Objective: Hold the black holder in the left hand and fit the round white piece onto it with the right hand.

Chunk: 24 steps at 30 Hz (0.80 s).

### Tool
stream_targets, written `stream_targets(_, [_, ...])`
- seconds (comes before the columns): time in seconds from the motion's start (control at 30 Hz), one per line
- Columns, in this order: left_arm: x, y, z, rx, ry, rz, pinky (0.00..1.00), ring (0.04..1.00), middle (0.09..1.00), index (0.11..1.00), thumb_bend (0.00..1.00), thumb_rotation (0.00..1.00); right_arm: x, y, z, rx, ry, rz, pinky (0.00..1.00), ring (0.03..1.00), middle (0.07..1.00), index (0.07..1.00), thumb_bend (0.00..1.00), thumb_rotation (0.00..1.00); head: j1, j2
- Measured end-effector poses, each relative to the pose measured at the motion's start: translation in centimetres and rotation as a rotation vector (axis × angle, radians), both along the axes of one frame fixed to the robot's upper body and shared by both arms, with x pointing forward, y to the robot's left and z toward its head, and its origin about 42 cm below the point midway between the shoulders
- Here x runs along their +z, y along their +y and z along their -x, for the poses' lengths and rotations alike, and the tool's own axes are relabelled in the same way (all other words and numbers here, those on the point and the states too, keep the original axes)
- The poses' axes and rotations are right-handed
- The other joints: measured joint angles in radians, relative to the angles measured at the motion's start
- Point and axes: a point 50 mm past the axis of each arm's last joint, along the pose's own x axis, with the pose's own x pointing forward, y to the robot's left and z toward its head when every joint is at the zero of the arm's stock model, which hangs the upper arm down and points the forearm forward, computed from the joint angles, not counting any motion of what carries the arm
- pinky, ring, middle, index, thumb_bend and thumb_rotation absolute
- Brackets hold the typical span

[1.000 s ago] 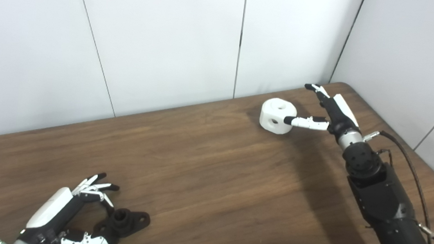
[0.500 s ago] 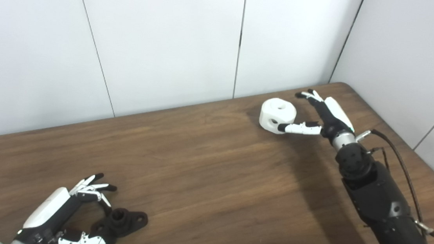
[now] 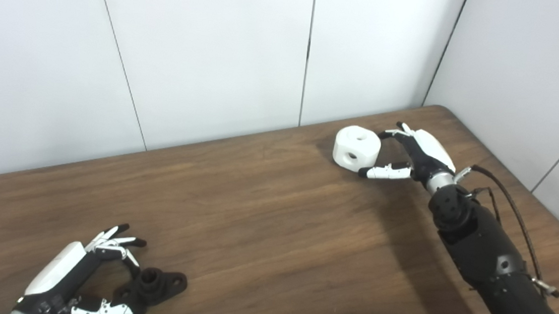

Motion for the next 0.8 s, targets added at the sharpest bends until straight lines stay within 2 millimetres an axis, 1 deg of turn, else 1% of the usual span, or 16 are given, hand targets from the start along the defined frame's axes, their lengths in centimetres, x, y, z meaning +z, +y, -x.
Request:
stream_targets(0.3, [0.3,0.0,0.3,0.004,0.005,0.007,1.00,0.999,0.834,0.482,0.52,0.04,0.3,-0.1,-0.2,-0.015,-0.020,0.017,1.00,1.000,1.000,0.822,1.00,0.54,0.002,0.002])
stream_targets(0.47, [0.4,0.0,0.3,0.008,0.009,0.005,1.00,0.997,0.832,0.482,0.52,0.04,0.0,-0.3,-0.4,-0.026,-0.014,0.017,1.00,1.000,1.000,0.816,1.00,0.55,0.005,0.002])
stream_targets(0.8, [0.7,-0.2,0.5,0.010,0.013,0.008,1.00,1.000,0.830,0.482,0.52,0.04,0.4,0.2,-1.0,-0.022,-0.029,0.027,1.00,1.000,1.000,0.805,1.00,0.53,0.011,0.006])
